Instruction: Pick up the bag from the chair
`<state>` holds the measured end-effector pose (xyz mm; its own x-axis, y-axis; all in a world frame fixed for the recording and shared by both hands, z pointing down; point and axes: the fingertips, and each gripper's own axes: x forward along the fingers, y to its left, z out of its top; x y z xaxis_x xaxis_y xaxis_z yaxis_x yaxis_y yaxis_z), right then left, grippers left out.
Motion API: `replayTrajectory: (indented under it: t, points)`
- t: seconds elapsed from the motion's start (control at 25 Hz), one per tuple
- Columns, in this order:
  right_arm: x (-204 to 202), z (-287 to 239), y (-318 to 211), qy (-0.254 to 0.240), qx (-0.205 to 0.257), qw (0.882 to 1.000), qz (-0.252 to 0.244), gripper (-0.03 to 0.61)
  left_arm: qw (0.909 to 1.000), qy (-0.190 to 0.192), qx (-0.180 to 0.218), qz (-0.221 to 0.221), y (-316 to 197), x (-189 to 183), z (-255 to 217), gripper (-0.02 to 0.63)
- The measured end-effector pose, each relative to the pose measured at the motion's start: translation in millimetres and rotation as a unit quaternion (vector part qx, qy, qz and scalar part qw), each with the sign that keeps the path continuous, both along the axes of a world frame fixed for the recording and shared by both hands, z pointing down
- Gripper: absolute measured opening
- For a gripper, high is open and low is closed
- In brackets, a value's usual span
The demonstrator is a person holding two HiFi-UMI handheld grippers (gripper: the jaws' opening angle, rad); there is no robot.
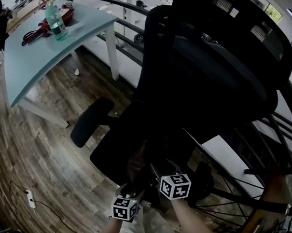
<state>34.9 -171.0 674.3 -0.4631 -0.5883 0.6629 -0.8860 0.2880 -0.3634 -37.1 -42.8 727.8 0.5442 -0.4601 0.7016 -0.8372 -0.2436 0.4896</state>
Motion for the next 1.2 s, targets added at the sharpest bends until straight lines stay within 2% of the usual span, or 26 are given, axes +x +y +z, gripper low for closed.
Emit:
replayTrajectory:
  t: [0.12,0.32,0.52,0.76,1.08,1.2]
  points:
    - [-4,27,-7,0.002,-0.019,1.0,0.0,0.238,0.9997,-0.004,-0.019,0.017,-1,2,20,0.31]
    - [-7,64,-21,0.005,-0.04,0.999,-0.001,0.273,0.9994,-0.004,-0.03,0.019,-4,4,40,0.305]
    - [-16,81,-32,0.001,-0.052,0.999,-0.01,0.284,0.9993,-0.007,-0.027,0.026,-9,3,46,0.144]
    - [-22,86,-32,0.005,-0.056,0.998,-0.024,0.28,0.9985,-0.016,-0.019,0.048,-8,8,48,0.044]
    - [-30,77,-27,0.037,-0.051,0.997,-0.046,0.058,0.999,-0.011,-0.023,0.036,-8,9,35,0.031]
    - [-30,69,-25,0.049,-0.043,0.997,-0.047,0.021,0.999,-0.009,-0.022,0.037,-7,9,29,0.03]
